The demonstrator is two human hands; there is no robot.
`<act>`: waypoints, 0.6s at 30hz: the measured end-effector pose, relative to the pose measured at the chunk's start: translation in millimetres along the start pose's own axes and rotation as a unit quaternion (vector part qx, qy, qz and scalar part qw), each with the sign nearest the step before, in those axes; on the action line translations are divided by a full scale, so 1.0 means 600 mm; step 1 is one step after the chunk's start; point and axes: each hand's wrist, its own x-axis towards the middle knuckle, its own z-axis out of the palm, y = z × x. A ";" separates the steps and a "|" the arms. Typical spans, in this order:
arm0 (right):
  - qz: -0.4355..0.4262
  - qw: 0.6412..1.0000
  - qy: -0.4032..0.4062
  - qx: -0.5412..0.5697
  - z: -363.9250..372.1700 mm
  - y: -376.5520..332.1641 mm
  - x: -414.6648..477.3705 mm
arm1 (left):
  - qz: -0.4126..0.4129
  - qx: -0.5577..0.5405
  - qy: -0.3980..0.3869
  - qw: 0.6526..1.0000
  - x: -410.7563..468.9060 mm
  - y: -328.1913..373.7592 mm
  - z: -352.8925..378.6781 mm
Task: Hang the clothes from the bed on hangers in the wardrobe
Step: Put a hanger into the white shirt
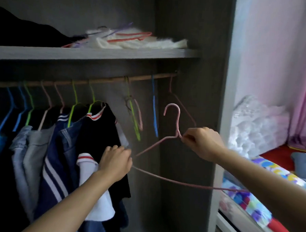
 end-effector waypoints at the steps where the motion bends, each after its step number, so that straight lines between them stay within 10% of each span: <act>1: 0.013 1.000 -0.005 0.004 -0.014 0.034 -0.031 | 0.010 -0.012 -0.018 1.000 -0.008 0.042 0.002; 18: 0.328 0.944 0.018 -0.022 -0.243 0.590 -0.488 | 0.213 -0.147 -0.179 0.949 0.010 0.773 0.046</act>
